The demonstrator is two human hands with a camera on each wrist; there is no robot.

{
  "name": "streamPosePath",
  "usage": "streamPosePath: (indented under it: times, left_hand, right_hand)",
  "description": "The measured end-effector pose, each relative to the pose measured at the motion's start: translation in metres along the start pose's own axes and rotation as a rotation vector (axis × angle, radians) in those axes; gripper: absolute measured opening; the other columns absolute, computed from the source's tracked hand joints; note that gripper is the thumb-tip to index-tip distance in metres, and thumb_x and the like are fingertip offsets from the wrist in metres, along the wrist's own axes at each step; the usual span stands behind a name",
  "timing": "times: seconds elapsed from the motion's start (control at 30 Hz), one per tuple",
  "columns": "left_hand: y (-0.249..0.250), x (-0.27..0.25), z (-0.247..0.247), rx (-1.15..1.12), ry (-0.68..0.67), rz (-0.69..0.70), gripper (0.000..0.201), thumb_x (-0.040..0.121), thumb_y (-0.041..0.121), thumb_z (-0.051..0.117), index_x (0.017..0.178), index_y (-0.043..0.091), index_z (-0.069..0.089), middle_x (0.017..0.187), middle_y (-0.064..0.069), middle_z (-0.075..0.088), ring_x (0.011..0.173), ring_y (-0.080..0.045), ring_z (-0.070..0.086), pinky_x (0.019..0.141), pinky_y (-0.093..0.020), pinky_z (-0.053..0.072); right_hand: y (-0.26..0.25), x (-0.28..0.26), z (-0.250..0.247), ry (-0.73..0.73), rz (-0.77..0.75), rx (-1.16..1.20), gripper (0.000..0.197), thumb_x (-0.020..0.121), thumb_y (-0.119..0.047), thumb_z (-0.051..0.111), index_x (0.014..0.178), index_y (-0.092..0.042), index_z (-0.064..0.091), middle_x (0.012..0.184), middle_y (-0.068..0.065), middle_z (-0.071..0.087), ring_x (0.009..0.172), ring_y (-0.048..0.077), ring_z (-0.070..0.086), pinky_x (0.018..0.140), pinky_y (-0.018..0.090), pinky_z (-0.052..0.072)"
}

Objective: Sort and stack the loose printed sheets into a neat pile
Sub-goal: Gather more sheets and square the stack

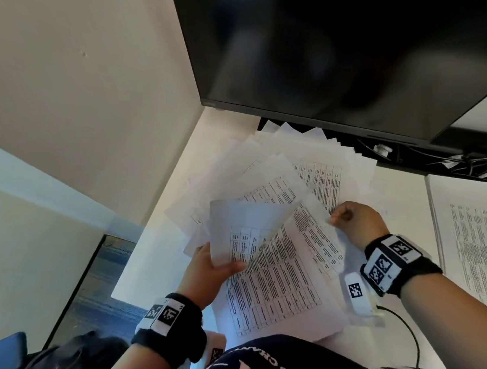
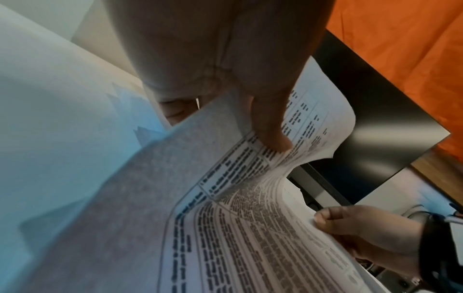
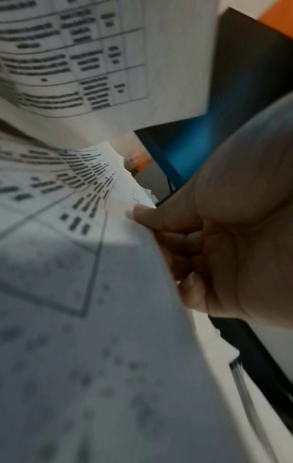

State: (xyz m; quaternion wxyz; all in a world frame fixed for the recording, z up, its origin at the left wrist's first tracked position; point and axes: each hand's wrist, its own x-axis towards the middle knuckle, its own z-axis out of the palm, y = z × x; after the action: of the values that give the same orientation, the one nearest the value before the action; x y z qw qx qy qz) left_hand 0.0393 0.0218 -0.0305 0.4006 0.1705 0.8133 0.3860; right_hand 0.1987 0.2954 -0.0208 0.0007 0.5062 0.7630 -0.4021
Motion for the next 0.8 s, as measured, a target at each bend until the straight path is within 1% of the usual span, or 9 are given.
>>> streamPosePath:
  times: [0.1, 0.17, 0.33, 0.43, 0.53, 0.57, 0.63, 0.73, 0.8]
  left_hand:
    - [0.006, -0.005, -0.002, -0.049, 0.013, 0.018, 0.059, 0.053, 0.059, 0.082, 0.102, 0.030, 0.065, 0.101, 0.001, 0.072, 0.091, -0.010, 0.069, 0.085, -0.035, 0.055]
    - [0.006, -0.009, -0.003, -0.099, 0.009, 0.005, 0.053, 0.060, 0.041, 0.085, 0.105, 0.023, 0.063, 0.095, 0.004, 0.074, 0.085, -0.005, 0.070, 0.082, -0.031, 0.054]
    - [0.006, -0.013, -0.006, -0.153, 0.011, 0.024, 0.063, 0.052, 0.047, 0.087, 0.104, 0.018, 0.066, 0.093, 0.009, 0.075, 0.082, -0.003, 0.070, 0.071, -0.019, 0.051]
    - [0.009, -0.014, -0.010, -0.190, 0.062, 0.078, 0.065, 0.048, 0.053, 0.087, 0.100, 0.017, 0.069, 0.094, 0.003, 0.075, 0.084, -0.006, 0.071, 0.072, -0.021, 0.054]
    - [0.017, -0.013, -0.013, -0.290, 0.122, 0.059, 0.079, 0.036, 0.066, 0.083, 0.098, 0.018, 0.071, 0.088, 0.011, 0.076, 0.081, -0.002, 0.071, 0.071, -0.018, 0.054]
    - [0.020, -0.011, -0.013, -0.326, 0.142, 0.047, 0.079, 0.037, 0.062, 0.085, 0.100, 0.017, 0.071, 0.087, 0.011, 0.076, 0.082, -0.002, 0.071, 0.072, -0.019, 0.054]
    - [0.028, -0.005, -0.012, -0.383, 0.178, 0.047, 0.077, 0.040, 0.058, 0.083, 0.104, 0.017, 0.069, 0.091, 0.005, 0.076, 0.087, -0.008, 0.071, 0.073, -0.022, 0.052]
    - [0.044, 0.004, -0.005, -0.463, 0.203, 0.051, 0.068, 0.050, 0.050, 0.082, 0.107, 0.014, 0.068, 0.097, -0.001, 0.075, 0.094, -0.017, 0.070, 0.079, -0.030, 0.054]
    - [0.058, 0.010, 0.001, -0.500, 0.209, 0.050, 0.053, 0.064, 0.035, 0.084, 0.108, 0.011, 0.067, 0.100, -0.004, 0.075, 0.096, -0.021, 0.070, 0.090, -0.041, 0.054]
  right_hand:
    - [-0.012, 0.005, 0.007, -0.102, 0.039, -0.132, 0.031, 0.082, -0.040, 0.068, 0.100, -0.018, 0.055, 0.092, -0.003, 0.061, 0.088, 0.019, 0.060, 0.075, 0.028, 0.044]
    - [-0.021, 0.006, 0.012, -0.174, 0.029, -0.210, 0.031, 0.083, -0.045, 0.066, 0.092, -0.017, 0.054, 0.082, -0.002, 0.060, 0.074, 0.014, 0.058, 0.059, 0.026, 0.041]
    - [-0.028, 0.004, 0.023, -0.173, -0.079, -0.343, 0.027, 0.090, -0.036, 0.058, 0.070, -0.020, 0.051, 0.068, -0.004, 0.051, 0.065, 0.016, 0.053, 0.052, 0.023, 0.035]
    - [-0.018, 0.001, 0.013, -0.121, -0.073, -0.160, 0.009, 0.095, -0.024, 0.052, 0.093, -0.018, 0.059, 0.085, 0.000, 0.063, 0.074, 0.014, 0.055, 0.057, 0.022, 0.037]
    - [-0.003, -0.004, 0.002, 0.032, 0.087, 0.252, 0.024, 0.094, -0.018, 0.055, 0.117, -0.011, 0.059, 0.111, 0.004, 0.066, 0.080, 0.009, 0.059, 0.056, 0.008, 0.043]
    - [0.000, -0.005, -0.001, 0.050, 0.163, 0.362, 0.030, 0.094, -0.020, 0.056, 0.122, -0.011, 0.057, 0.118, 0.004, 0.065, 0.089, 0.014, 0.062, 0.066, 0.008, 0.046]
    - [0.009, -0.007, -0.003, 0.019, 0.215, 0.452, 0.044, 0.091, -0.028, 0.059, 0.132, -0.012, 0.051, 0.129, 0.006, 0.060, 0.111, 0.023, 0.060, 0.092, 0.024, 0.045]
    - [0.012, -0.021, 0.005, -0.056, 0.195, 0.593, 0.044, 0.087, -0.031, 0.064, 0.127, -0.015, 0.055, 0.109, 0.004, 0.067, 0.096, 0.014, 0.067, 0.085, 0.031, 0.052]
    - [0.008, -0.034, 0.013, -0.130, 0.208, 0.748, 0.033, 0.085, -0.020, 0.067, 0.118, -0.018, 0.063, 0.106, 0.004, 0.071, 0.099, 0.022, 0.068, 0.090, 0.044, 0.052]
